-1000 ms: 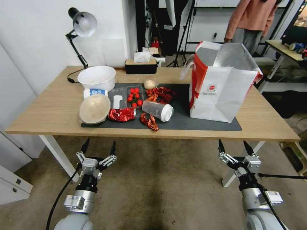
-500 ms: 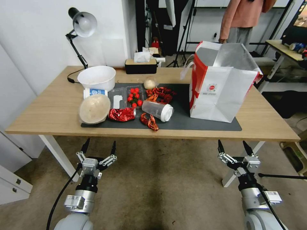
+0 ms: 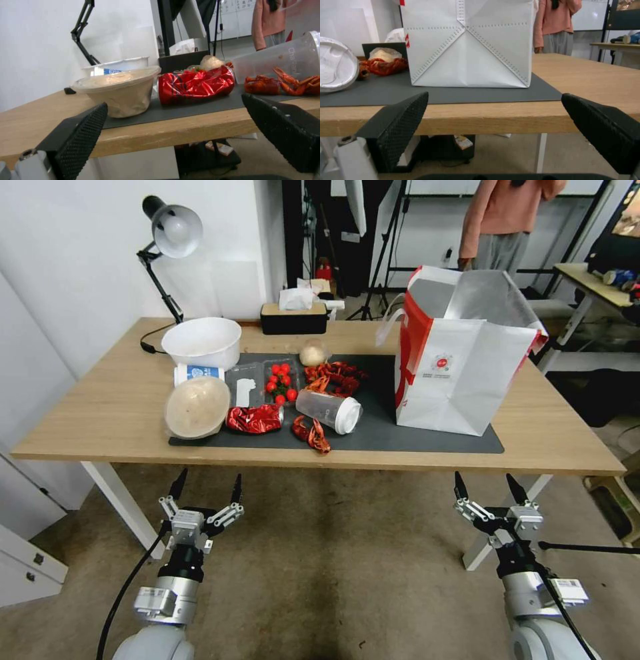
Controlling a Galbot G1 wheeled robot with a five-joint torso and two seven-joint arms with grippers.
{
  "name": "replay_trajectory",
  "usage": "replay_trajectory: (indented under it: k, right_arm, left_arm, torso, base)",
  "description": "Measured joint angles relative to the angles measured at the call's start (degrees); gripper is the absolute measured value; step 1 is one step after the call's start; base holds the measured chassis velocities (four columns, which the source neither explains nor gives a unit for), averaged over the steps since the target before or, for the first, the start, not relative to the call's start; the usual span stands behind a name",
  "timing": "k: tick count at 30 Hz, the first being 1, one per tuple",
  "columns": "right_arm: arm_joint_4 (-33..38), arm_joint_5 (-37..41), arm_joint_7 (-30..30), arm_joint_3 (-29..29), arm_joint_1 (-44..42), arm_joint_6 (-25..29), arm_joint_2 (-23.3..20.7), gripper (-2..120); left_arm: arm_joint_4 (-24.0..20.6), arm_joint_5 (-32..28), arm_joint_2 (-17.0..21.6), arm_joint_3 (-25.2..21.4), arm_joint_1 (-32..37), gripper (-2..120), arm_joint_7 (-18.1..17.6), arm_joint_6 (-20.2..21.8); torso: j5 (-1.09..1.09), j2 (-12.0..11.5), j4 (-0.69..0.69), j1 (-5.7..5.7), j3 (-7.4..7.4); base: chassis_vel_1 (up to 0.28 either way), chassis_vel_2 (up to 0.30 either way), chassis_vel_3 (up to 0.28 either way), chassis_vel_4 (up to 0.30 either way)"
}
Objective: Pick up the food delivery bag from the floor and place it on the table.
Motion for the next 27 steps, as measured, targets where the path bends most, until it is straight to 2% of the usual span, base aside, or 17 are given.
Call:
replay_trajectory:
  k: [27]
  right_arm:
    - [0.1,0.1,0.0,0.0,0.0,0.0,0.0,100]
  left_arm:
    - [0.0,0.0,0.0,0.0,0.0,100,0.0,0.1]
  torso:
    - [0.00,0.0,0.00,0.00,0.00]
  base:
    - [0.000,0.000,0.000,0.000]
